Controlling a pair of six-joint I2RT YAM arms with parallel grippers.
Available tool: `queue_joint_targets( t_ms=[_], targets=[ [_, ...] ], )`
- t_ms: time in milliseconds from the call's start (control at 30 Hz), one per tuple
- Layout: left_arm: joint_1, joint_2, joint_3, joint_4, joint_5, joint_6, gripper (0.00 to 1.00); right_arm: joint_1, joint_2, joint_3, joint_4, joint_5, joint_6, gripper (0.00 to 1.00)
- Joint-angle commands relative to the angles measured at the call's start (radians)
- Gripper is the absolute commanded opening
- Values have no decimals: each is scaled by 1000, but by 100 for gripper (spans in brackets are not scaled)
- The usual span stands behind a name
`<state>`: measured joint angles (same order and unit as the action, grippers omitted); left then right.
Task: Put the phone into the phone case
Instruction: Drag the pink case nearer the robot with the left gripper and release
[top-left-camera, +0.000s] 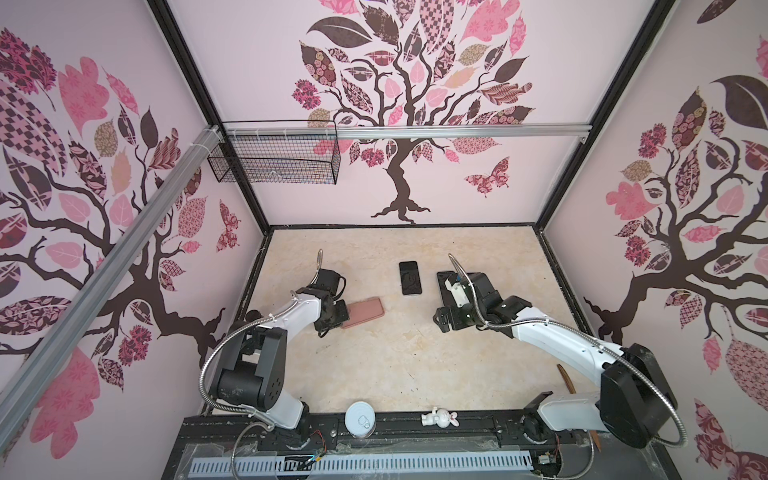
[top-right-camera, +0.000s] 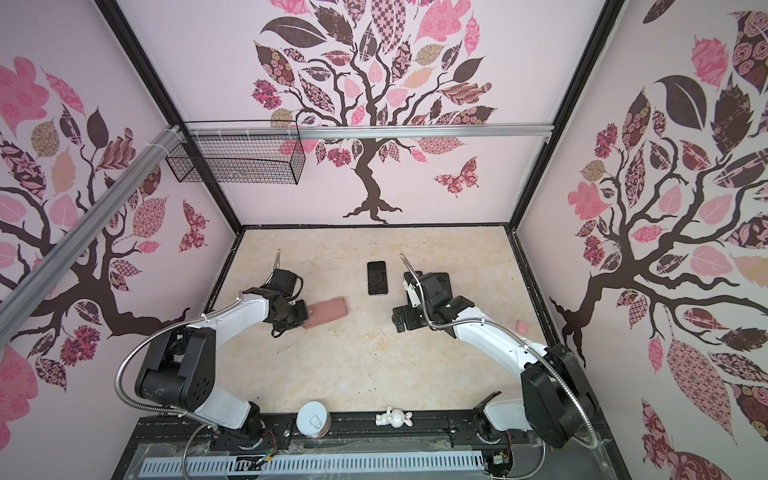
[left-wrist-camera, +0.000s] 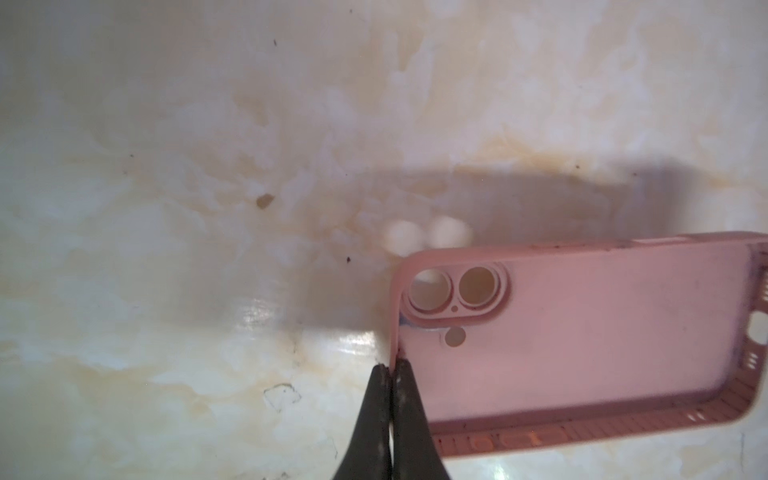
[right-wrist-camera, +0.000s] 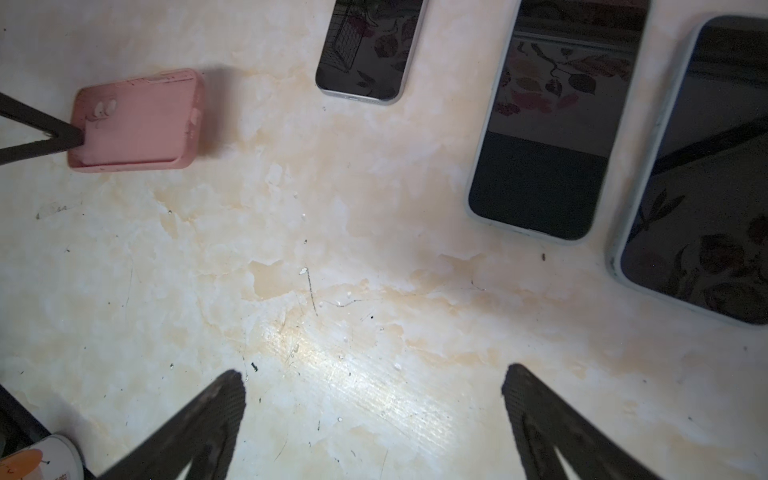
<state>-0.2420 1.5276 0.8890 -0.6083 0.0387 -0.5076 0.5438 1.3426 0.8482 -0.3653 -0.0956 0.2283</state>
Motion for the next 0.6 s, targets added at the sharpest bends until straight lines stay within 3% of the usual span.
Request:
queue_joint_targets(
  t_ms=[0,367,567],
  targets=[
    [-58,-65,-12,-58,-26,0,0,-1,-15,16,-36,66,26,100],
    [-365,-159,-106,-57,-137,-142,0,-1,-11,-15,-57,95,46,100],
    [-490,-159,-135,-12,-197,-251,0,-2,-14,-12,-63,100,45,100]
  ],
)
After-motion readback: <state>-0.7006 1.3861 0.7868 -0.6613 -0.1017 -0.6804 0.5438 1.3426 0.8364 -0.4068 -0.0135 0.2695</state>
